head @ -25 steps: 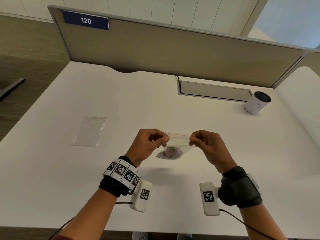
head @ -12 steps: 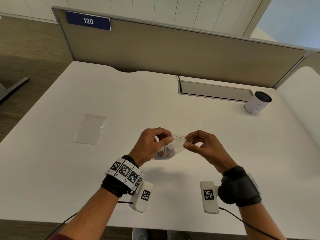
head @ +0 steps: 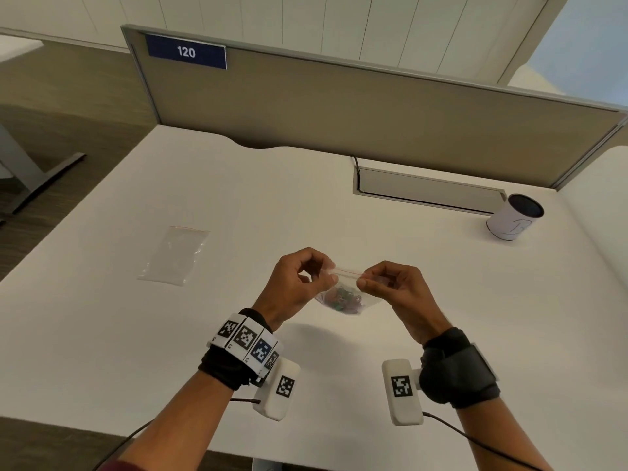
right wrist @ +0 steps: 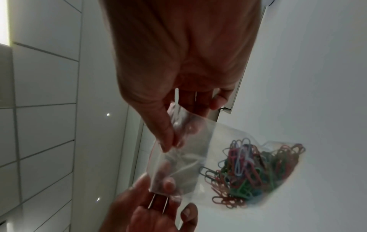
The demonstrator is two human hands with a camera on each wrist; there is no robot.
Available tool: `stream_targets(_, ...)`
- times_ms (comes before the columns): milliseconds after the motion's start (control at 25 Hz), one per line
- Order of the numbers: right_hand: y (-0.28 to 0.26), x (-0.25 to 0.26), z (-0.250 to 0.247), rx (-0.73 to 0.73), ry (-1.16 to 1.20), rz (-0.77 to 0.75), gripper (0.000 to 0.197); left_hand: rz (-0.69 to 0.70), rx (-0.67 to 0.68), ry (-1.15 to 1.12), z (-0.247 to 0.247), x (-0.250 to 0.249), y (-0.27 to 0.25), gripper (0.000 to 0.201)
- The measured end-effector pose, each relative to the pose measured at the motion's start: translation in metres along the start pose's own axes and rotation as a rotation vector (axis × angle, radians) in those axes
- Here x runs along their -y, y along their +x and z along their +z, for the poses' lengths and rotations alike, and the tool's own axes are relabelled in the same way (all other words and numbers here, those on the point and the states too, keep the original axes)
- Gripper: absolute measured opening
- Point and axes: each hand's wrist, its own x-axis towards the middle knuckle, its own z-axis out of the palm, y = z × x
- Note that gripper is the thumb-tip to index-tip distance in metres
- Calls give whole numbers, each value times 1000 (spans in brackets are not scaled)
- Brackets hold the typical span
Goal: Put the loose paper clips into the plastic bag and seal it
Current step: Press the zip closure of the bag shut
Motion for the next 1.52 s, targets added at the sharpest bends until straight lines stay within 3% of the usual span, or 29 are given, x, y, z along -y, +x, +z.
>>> stream_targets(80,3,1,-8,16,-15,-9,11,1,22,28,7,-1,1,17)
stream_targets(240,10,1,-27,50,-45,-2,10,-7,-23,34,24,-5,7,7)
stream_targets(440,17,-2,-45,127,-109,-4,9,6,-30,28,45,-9,14,15)
stream_targets(760,21,-11,-66,152,-176,-99,7,37,-32,153,70,-9,20,5)
stream_targets(1000,25,-16,-81,163,-217,-54,17,115,-78,291,87,-7,26,5)
stream_targets(1200,33,-22,-86,81,-203,-28,11,96,-125,297,80,-4,37,5)
stream_targets(1360,44,-25,-73,-14,-262,-65,8,55,-69,286,63,-7,48,5)
stream_targets(1520,52,-22,-68,-11,-215,14,10,60,-41,329,40,-8,64,9)
